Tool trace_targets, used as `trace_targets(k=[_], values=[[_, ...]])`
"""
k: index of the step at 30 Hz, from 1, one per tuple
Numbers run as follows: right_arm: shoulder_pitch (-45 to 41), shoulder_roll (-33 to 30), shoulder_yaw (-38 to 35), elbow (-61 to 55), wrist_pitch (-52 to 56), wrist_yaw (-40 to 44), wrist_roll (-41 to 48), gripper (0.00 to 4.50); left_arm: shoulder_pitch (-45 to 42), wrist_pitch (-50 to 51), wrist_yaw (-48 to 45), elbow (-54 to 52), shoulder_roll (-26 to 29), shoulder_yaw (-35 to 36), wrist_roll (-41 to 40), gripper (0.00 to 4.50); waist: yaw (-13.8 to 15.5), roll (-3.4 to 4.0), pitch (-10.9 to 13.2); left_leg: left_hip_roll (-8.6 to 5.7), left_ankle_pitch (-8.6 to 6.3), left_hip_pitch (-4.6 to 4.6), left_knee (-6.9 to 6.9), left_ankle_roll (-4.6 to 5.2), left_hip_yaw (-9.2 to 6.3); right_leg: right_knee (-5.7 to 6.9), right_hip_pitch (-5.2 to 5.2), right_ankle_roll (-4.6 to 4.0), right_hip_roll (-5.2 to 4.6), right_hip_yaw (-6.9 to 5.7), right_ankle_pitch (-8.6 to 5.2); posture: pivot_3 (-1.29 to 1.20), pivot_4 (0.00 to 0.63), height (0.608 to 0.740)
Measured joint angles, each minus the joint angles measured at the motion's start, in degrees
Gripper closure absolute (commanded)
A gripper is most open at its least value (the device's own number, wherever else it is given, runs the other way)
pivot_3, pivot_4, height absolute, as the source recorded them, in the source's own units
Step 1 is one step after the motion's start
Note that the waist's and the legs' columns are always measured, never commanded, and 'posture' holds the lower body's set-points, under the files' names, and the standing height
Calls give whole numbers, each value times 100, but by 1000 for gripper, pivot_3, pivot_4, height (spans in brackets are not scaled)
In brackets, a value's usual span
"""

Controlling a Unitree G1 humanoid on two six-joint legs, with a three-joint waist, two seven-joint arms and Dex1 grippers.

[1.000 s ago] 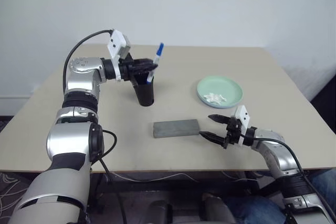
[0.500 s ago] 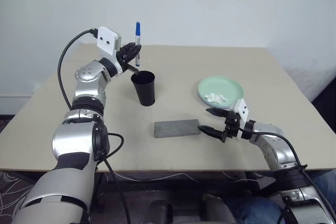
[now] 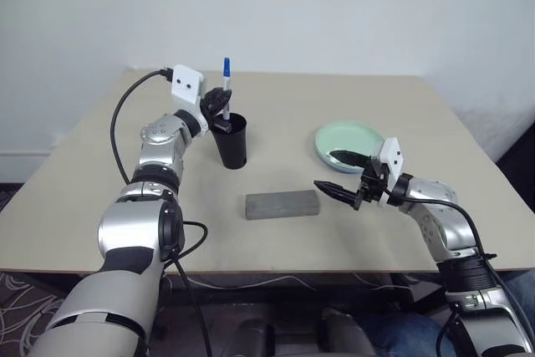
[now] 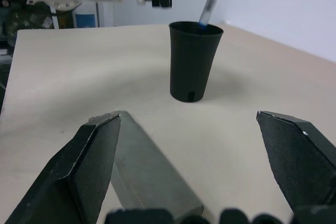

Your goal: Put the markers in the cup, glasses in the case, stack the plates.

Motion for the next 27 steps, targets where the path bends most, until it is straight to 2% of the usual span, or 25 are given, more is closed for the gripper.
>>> trace_targets(k=[1, 9, 16, 21, 24, 27], values=[[-7, -2, -3, -2, 0, 1, 0, 3, 18, 10, 11, 0, -21, 0, 3, 3480, 0, 0, 0, 0, 0, 0, 0, 0, -1, 0, 0, -2, 0, 0, 2, 0, 0, 721], [-8, -2, -5, -1, -2, 9, -1, 3, 32, 37, 43, 3, -41, 0, 25, 671, 0, 0, 0, 0, 0, 0, 0, 0, 0, -1, 0, -5, 0, -1, 4, 0, 0, 721], [-8, 0, -5, -1, -2, 10, -1, 3, 32, 35, 81, 3, -41, 9, 23, 671, 0, 0, 0, 0, 0, 0, 0, 0, -1, -1, -1, -7, 0, -1, 5, 0, 0, 721], [-9, 14, 12, -1, -2, 4, -3, 3, 31, 35, -159, -8, -12, 279, -235, 671, -2, 0, 0, 2, 0, 0, 0, -1, 0, -1, -1, -6, 0, -1, 4, 0, 0, 721], [-10, 32, 34, 23, -34, -62, -48, 3, 80, 151, -936, -341, 132, 400, -526, 671, -10, 0, 0, 2, -1, -2, 0, -1, 1, -1, -3, -10, 1, -2, 6, 0, 0, 721], [-25, 97, 42, 285, -211, -271, -235, 3, 485, 398, -1801, -1318, 374, 394, -830, 671, -26, 9, -5, 3, -1, 3, -7, -1, 6, -4, -1, -24, -1, 3, 15, 0, 0, 721]])
